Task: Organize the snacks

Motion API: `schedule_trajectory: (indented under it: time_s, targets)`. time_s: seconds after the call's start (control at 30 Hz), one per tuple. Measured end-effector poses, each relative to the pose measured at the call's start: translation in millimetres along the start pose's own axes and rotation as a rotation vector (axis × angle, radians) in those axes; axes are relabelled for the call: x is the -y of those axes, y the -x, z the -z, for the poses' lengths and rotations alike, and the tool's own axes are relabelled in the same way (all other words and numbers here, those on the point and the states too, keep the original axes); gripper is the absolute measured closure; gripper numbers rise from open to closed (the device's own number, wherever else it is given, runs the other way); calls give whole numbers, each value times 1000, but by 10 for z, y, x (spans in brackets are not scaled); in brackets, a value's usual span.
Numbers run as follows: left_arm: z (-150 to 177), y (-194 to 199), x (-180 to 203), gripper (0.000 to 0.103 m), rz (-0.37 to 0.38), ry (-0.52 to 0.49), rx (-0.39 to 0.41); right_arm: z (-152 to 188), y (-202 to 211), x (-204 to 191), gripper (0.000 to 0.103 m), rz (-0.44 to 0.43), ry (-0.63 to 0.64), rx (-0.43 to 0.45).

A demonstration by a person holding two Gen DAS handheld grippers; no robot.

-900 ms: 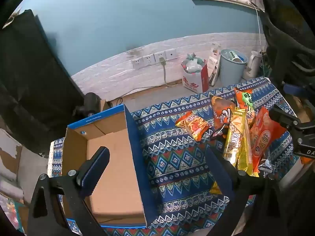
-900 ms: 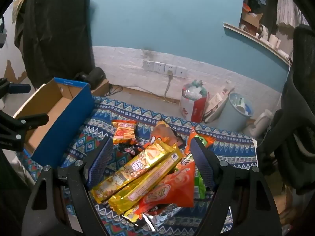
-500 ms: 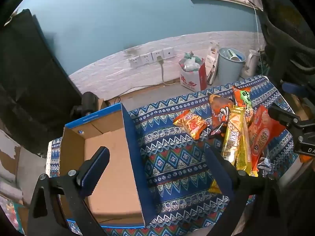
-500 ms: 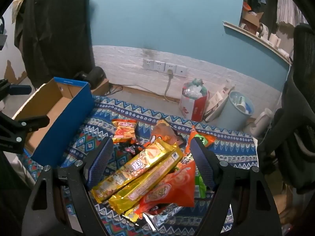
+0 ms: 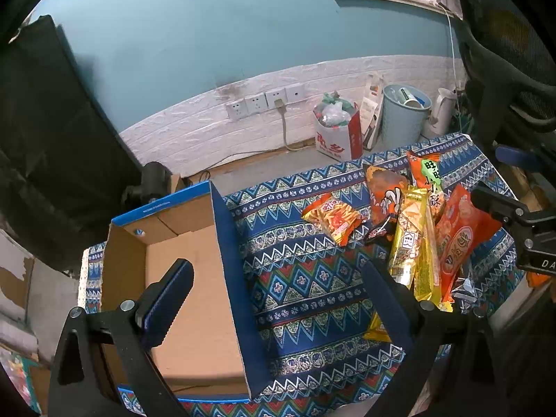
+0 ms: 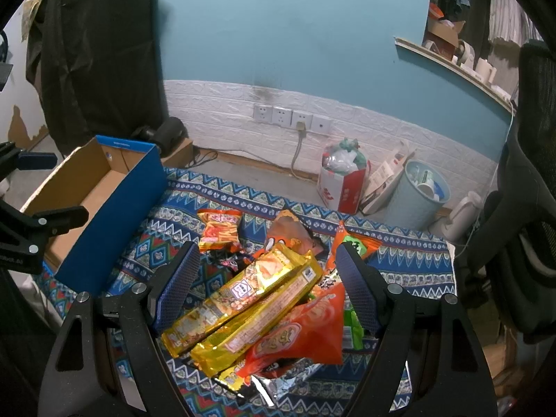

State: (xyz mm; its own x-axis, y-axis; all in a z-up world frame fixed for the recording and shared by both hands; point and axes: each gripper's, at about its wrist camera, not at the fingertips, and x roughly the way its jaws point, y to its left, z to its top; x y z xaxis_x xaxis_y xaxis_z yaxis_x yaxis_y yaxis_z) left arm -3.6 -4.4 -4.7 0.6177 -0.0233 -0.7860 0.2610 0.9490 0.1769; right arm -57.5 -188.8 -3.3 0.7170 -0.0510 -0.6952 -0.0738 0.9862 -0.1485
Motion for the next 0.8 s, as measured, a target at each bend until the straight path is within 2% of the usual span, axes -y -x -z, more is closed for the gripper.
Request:
schedule_trajectory:
  time_s: [0.8]
  targets:
    - [2,-11,5,4,-3,-4,-3,30,-24,0,24,-5,1,-9]
